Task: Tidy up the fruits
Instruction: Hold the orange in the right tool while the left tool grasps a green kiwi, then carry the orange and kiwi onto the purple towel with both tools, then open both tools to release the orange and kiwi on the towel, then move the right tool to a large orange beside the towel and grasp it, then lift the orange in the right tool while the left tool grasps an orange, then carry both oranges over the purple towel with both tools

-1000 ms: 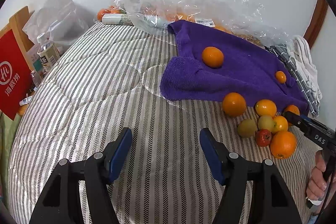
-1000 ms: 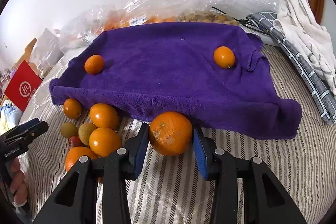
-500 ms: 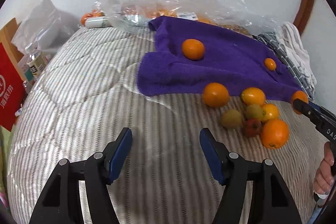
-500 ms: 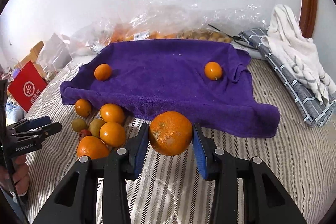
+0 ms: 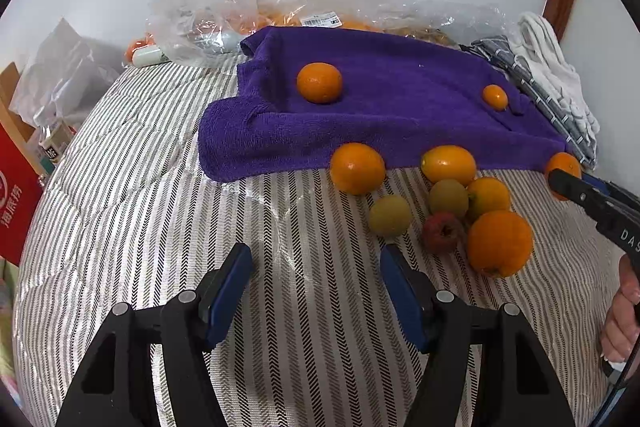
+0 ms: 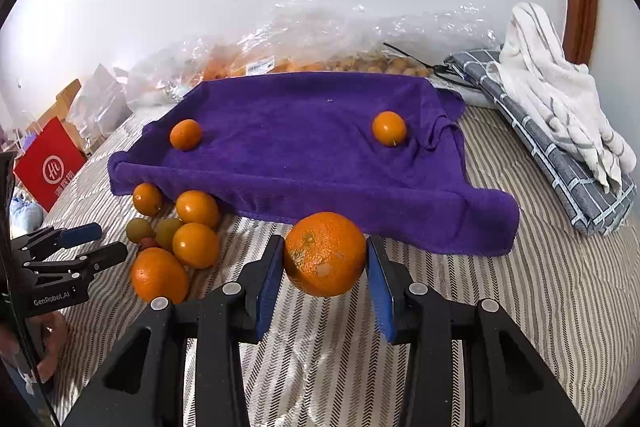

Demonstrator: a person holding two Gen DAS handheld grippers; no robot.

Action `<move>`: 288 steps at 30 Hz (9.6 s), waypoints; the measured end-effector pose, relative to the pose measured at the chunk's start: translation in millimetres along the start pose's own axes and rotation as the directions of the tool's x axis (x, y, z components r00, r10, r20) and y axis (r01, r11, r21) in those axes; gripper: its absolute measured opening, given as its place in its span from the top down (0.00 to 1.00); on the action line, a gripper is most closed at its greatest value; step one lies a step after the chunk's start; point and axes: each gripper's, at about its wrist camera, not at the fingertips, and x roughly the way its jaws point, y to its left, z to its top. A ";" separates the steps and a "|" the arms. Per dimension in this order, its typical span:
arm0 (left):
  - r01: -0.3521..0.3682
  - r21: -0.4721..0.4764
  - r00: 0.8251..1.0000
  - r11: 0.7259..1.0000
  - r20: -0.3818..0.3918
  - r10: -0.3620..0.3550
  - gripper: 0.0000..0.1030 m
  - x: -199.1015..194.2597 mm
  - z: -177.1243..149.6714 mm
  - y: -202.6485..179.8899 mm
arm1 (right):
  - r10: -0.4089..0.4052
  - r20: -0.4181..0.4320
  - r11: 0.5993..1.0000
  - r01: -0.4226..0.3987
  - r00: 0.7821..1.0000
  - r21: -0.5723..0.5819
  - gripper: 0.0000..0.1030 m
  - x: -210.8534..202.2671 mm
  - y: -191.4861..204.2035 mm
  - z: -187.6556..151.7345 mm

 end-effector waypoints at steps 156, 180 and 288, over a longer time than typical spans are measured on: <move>0.072 -0.156 0.988 0.985 0.150 -0.048 0.41 -11.2 14.0 51.2 | 0.195 -0.057 0.979 -0.198 0.979 -0.054 0.35 -17.6 63.3 0.6; 0.062 -0.150 0.994 0.987 0.094 -0.048 0.40 -9.7 5.6 54.2 | 0.134 -0.156 0.979 -0.156 0.979 -0.133 0.59 14.3 99.1 -26.6; 0.187 -0.073 0.978 0.980 0.106 -0.179 0.69 -7.3 45.9 -4.7 | 0.037 0.048 0.999 -0.037 0.998 -0.003 0.59 -58.2 -4.0 6.8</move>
